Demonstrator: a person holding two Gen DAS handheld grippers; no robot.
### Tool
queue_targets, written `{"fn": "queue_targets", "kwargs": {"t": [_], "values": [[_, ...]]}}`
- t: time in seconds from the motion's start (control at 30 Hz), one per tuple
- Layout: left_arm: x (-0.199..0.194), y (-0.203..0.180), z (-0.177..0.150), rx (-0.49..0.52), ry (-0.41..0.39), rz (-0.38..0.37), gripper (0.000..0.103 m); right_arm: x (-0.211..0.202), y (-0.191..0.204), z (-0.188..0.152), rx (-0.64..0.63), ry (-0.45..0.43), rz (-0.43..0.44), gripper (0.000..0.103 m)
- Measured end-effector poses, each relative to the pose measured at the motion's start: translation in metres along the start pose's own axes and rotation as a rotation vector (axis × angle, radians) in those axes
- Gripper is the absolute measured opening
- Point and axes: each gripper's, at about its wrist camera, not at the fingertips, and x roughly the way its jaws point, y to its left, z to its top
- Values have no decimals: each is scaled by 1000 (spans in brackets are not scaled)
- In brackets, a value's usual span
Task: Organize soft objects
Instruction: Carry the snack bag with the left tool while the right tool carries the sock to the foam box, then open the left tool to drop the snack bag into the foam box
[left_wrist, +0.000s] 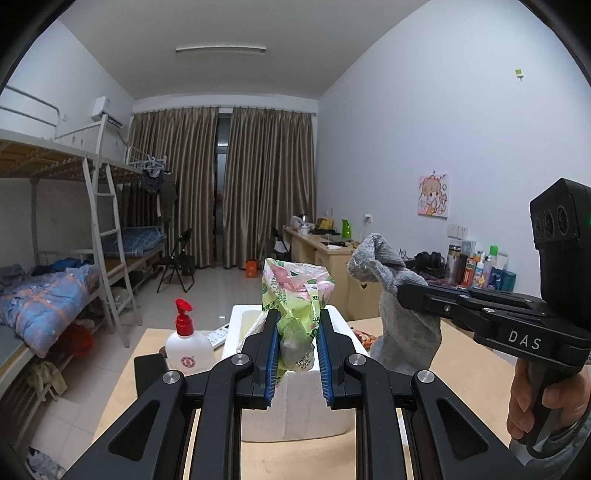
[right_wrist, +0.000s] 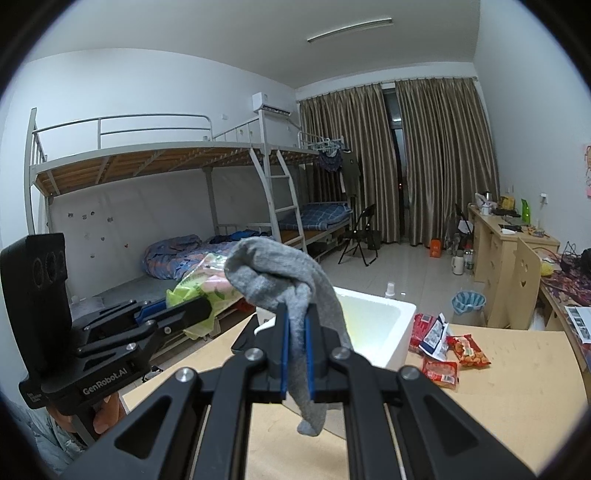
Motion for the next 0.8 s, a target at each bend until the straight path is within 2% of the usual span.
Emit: {"fn": "queue_targets", "kwargs": {"t": [0.3,0.4,0.8], "values": [[31,5,11,2,31,-12,20,15,-5,12,-18,4,-11,10],[43,11,15,-3,38,-18,20,23,-9,18,-9,3,14,10],[99,31,16,-35,107,-31,20,57,-27,24,6,18,-13,10]]}}
